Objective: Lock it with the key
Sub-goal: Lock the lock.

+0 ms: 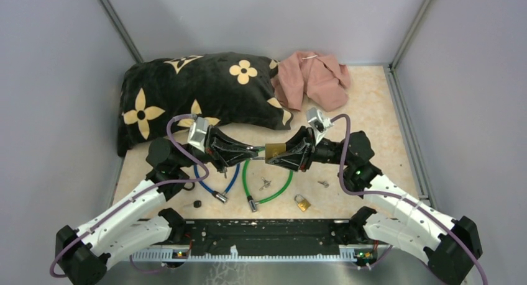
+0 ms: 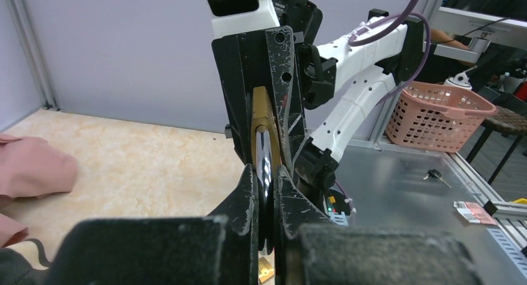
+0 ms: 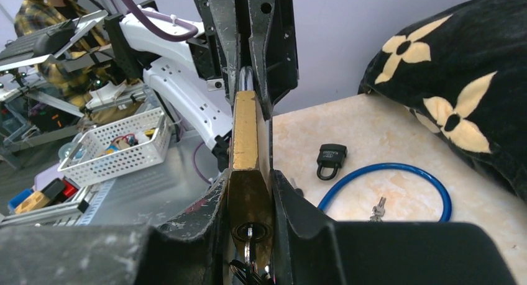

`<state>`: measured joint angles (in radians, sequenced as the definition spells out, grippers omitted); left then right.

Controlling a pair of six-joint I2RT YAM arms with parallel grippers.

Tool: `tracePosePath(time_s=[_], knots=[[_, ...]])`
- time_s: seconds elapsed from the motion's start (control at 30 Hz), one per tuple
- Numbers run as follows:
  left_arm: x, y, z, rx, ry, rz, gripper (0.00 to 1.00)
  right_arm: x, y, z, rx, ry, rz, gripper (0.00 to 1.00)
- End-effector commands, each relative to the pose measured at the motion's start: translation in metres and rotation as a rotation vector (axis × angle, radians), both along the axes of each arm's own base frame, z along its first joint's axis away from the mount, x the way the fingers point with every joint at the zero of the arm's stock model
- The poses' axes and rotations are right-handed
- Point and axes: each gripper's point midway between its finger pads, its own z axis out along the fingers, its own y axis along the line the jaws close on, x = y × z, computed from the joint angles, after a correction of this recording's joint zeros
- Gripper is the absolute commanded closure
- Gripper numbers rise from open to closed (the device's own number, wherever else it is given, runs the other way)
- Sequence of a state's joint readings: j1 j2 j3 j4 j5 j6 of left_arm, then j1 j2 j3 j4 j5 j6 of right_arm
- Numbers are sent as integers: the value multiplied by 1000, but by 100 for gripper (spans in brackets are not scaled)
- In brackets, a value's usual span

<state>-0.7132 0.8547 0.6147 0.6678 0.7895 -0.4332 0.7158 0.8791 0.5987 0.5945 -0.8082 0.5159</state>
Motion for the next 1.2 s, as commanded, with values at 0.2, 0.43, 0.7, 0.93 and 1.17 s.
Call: tracePosePath(time_s=[0.2, 0.43, 0.7, 0.93, 1.17], knots=[[-3, -20, -59, 116, 161, -39, 100, 9, 17, 59, 84, -48, -71, 100], [-25, -35, -34, 60, 97, -136, 100, 27, 25, 25, 38, -14, -126, 100], [-38, -35, -37, 78, 93, -208, 100, 36, 29, 24, 5, -96, -148, 100], [-30, -16, -29, 129, 67, -234, 100, 50, -10, 32, -3, -214, -235, 100], [-30, -18, -26, 136, 67, -252, 100, 51, -4, 38, 7, -217, -208, 100]])
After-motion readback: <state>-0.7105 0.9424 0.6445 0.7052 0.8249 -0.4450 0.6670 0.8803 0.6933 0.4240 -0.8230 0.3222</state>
